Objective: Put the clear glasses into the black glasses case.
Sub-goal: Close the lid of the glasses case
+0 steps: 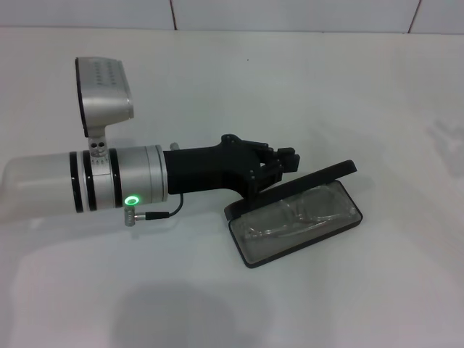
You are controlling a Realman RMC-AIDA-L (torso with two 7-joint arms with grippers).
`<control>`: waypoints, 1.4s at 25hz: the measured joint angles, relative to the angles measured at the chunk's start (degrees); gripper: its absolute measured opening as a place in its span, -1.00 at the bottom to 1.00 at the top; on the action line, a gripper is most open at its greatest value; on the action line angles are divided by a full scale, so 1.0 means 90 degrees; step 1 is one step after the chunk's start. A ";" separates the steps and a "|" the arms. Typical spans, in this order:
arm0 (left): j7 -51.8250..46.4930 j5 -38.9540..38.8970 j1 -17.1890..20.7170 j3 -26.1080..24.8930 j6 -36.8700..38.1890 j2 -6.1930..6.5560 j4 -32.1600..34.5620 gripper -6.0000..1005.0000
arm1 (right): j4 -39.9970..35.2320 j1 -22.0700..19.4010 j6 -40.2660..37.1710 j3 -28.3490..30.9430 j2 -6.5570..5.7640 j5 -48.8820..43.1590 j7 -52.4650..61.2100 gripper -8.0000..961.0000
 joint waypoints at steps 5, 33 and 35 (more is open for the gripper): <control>0.0032 -0.0054 0.0019 0.0000 -0.0033 -0.0011 -0.0023 -0.77 | 0.0084 0.0019 0.0013 0.0004 -0.0001 0.0003 0.0025 -0.67; 0.0071 -0.0179 -0.0029 0.0347 -0.0222 -0.0011 -0.0199 -0.74 | 0.0342 0.0096 -0.0193 -0.0066 0.0008 0.0010 0.0037 -0.67; 0.0071 -0.0197 -0.0034 0.0429 -0.0313 -0.0011 -0.0235 -0.74 | 0.0343 0.0103 -0.0197 -0.0067 0.0009 0.0010 0.0037 -0.67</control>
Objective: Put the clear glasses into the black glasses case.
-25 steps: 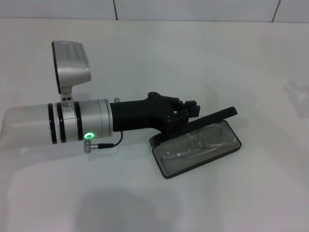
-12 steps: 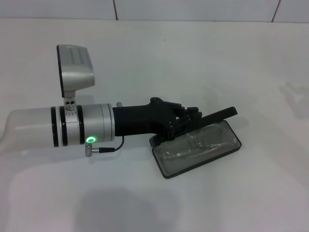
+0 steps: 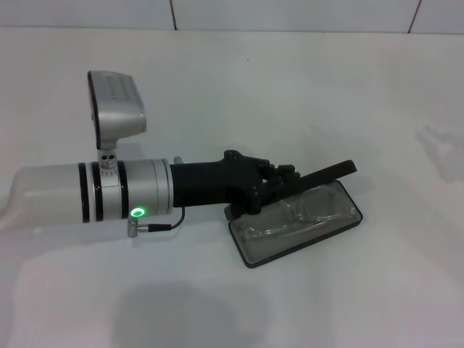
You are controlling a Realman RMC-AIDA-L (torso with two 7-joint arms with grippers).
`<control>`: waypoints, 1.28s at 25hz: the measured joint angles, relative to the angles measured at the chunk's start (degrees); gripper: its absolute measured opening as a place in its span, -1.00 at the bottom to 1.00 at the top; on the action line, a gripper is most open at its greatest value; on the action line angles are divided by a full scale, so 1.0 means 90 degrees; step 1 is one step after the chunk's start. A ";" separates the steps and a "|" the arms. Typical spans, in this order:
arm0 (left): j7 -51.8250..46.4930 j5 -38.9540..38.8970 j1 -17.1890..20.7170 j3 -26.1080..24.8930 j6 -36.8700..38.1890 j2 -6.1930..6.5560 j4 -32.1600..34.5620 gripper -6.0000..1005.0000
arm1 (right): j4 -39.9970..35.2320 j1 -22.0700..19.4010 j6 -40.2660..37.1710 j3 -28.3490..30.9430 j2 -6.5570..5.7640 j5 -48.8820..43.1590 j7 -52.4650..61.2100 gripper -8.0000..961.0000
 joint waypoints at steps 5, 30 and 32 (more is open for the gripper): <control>-0.0038 -0.0448 -0.0015 0.0675 -0.0247 -0.0001 -0.0031 -0.74 | 0.0006 0.0009 -0.0058 0.0004 0.0001 0.0005 0.0000 -0.67; 0.0190 -0.1286 0.0672 0.2824 0.0428 0.0057 0.1486 -0.62 | 0.0173 0.0008 -0.0385 0.0059 -0.0024 0.0057 -0.0025 -0.57; 0.0152 -0.1371 0.0831 0.2737 0.0761 0.0083 0.1819 -0.60 | 0.0152 -0.0021 -0.0627 0.0056 -0.0069 -0.0080 -0.0119 -0.56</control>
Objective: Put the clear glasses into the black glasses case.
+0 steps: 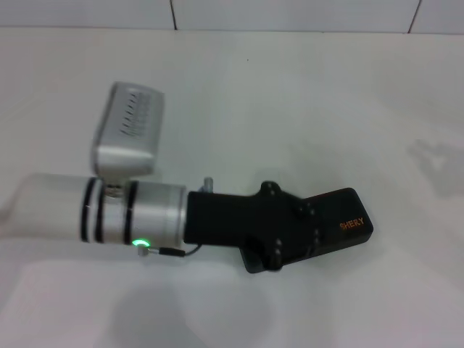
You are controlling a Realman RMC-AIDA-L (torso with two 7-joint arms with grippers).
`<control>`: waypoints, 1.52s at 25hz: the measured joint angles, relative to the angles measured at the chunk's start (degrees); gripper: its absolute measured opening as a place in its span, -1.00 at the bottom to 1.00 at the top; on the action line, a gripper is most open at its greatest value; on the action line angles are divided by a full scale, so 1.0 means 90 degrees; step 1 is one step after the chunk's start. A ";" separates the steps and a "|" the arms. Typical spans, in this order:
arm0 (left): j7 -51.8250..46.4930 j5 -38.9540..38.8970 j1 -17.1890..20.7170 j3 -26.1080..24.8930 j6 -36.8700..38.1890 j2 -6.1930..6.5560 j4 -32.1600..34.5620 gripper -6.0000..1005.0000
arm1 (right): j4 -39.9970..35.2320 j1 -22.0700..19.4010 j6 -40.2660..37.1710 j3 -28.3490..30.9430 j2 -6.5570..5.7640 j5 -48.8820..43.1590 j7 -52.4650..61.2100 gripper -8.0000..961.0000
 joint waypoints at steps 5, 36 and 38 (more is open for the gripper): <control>-0.0750 -0.0182 0.0846 -0.1108 0.1410 0.0228 0.1332 -0.57 | -0.0087 0.0111 -0.0704 -0.0026 -0.0040 -0.0660 -0.0170 -0.53; -0.1088 0.0893 0.1563 -0.2885 0.3060 0.0599 0.1406 0.32 | 0.1739 0.1595 -0.1752 -0.2450 0.0077 -0.0338 -0.1186 0.85; -0.1066 0.0892 0.1563 -0.2886 0.3062 0.0594 0.1361 0.34 | 0.1740 0.1606 -0.1752 -0.2455 0.0077 -0.0338 -0.1185 0.85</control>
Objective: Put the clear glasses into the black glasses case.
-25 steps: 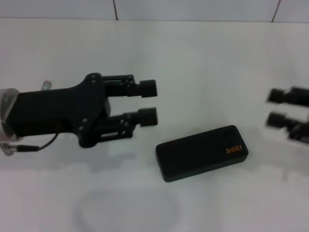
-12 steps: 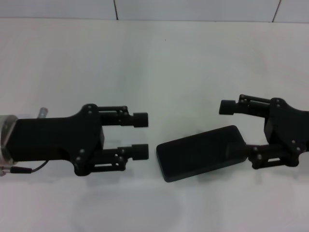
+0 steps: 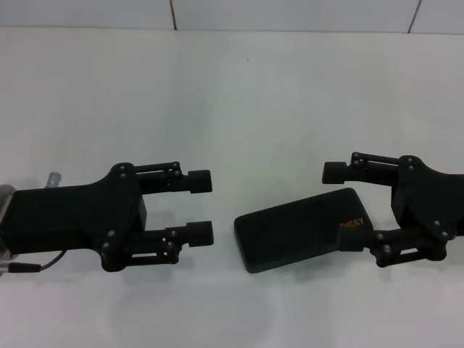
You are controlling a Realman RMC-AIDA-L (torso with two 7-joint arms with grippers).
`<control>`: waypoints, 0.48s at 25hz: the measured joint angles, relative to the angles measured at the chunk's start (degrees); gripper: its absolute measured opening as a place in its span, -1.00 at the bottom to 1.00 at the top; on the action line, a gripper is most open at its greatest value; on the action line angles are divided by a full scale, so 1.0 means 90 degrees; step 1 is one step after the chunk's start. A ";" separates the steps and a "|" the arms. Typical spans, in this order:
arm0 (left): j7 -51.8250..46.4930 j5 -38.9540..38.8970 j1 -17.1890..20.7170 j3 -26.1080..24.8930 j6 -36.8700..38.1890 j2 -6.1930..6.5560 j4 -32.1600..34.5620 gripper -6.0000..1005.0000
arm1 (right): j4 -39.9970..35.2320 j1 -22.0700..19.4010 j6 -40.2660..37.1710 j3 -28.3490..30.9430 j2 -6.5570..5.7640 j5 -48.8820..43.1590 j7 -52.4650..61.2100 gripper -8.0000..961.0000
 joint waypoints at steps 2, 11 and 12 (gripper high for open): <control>0.0004 -0.0005 -0.0003 -0.0002 0.0001 0.0000 -0.0009 0.35 | 0.0001 0.0002 0.0005 0.0007 0.0000 0.0000 0.0001 0.85; -0.0004 0.0001 0.0005 -0.0143 0.0004 0.0015 -0.0008 0.35 | -0.0013 0.0003 0.0014 0.0000 -0.0004 0.0000 0.0005 0.85; -0.0004 0.0007 0.0008 -0.0163 0.0004 0.0015 -0.0008 0.35 | -0.0012 0.0004 0.0014 0.0005 -0.0004 0.0000 0.0005 0.85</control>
